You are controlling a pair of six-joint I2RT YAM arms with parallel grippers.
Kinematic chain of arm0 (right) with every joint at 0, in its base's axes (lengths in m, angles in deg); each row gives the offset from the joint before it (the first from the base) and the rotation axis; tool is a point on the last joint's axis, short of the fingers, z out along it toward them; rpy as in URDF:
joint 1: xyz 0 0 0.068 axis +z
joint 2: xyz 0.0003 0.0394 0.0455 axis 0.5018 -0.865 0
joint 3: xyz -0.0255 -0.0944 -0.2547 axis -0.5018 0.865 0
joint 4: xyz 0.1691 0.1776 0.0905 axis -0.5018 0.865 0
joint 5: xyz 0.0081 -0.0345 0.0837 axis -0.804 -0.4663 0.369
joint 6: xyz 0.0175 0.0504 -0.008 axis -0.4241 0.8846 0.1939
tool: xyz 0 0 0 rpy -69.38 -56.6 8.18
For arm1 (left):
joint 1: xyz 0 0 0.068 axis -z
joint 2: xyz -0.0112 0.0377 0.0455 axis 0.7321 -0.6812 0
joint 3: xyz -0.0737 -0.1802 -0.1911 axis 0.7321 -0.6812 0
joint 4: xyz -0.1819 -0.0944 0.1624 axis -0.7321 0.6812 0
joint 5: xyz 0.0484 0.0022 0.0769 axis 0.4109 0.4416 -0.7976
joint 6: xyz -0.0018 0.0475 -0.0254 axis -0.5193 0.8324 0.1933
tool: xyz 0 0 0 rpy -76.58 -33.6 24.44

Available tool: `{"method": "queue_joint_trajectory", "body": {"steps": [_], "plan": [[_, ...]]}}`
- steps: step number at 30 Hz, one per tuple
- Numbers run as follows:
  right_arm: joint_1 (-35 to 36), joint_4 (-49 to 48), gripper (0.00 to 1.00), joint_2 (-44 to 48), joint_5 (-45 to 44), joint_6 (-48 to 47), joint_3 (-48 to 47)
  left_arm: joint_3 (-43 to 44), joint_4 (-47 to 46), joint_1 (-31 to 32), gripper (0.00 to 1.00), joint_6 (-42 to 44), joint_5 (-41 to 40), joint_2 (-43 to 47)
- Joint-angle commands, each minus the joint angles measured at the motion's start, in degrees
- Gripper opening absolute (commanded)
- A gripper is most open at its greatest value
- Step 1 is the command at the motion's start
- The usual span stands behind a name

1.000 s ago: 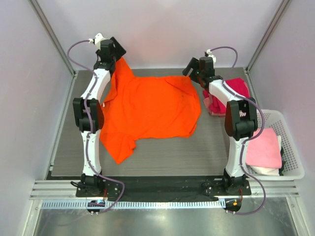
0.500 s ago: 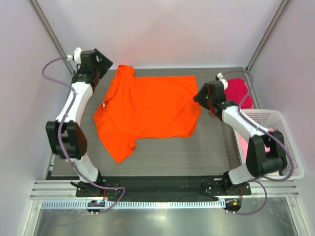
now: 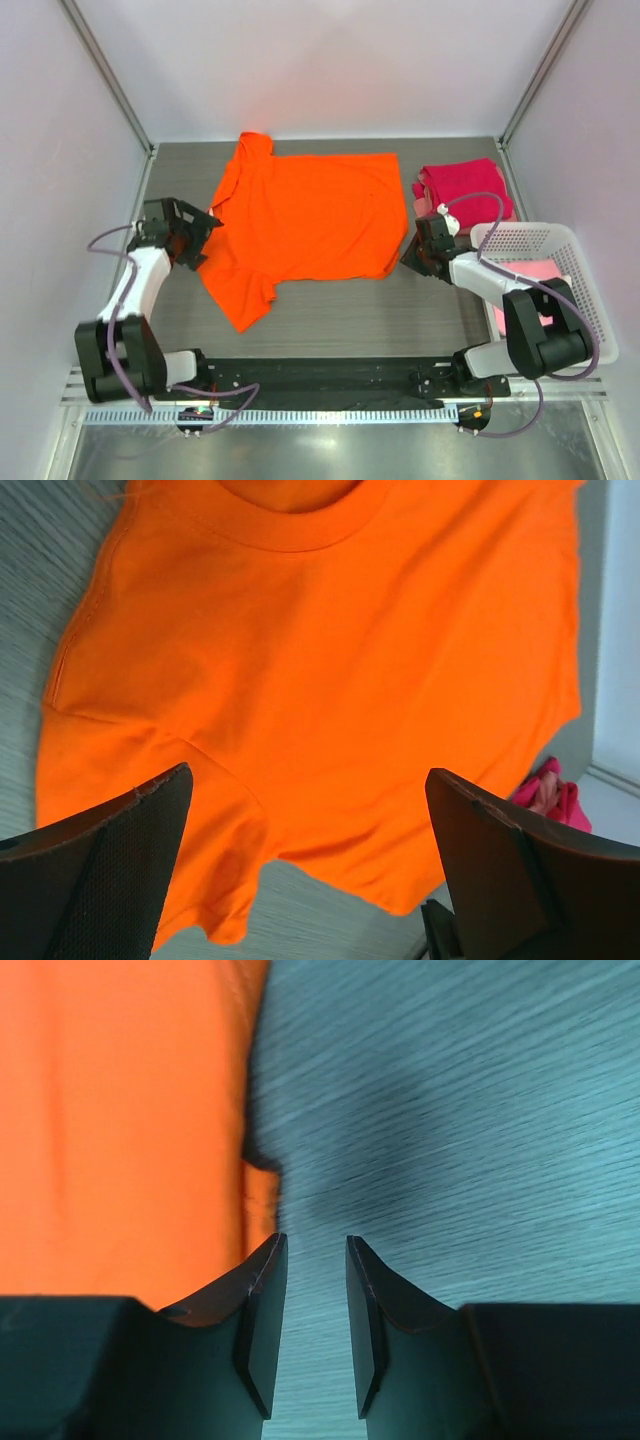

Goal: Fold and stack the t-shirts
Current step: Fold the tshirt

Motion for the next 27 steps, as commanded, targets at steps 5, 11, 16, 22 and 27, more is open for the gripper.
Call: {"method": "queue_joint_trajectory", "body": {"steps": [5, 11, 16, 22, 27], "plan": [[0.32, -8.04, 0.40, -6.55, -0.47, 0.92, -0.80, -5.30, 2.52, -0.14, 0.99, 3.14, 1.73, 19.09], [0.58, -9.80, 0.40, -7.97, -1.26, 1.62, -0.10, -9.08, 13.95, -0.14, 0.97, 6.75, -1.96, 32.90], [1.63, -11.74, 0.33, -9.72, -0.73, 1.89, -0.45, -10.23, 22.04, -0.05, 0.93, 7.89, -4.43, 41.44], [2.08, -5.86, 0.01, -5.27, -8.54, 4.87, 0.33, -12.60, 23.20, 0.30, 0.88, 6.76, 1.90, 40.22], [2.16, -1.63, 0.01, 9.24, -20.40, 10.74, 7.27, -13.74, 22.67, 1.97, 0.87, 5.00, 0.06, 39.25]]}}
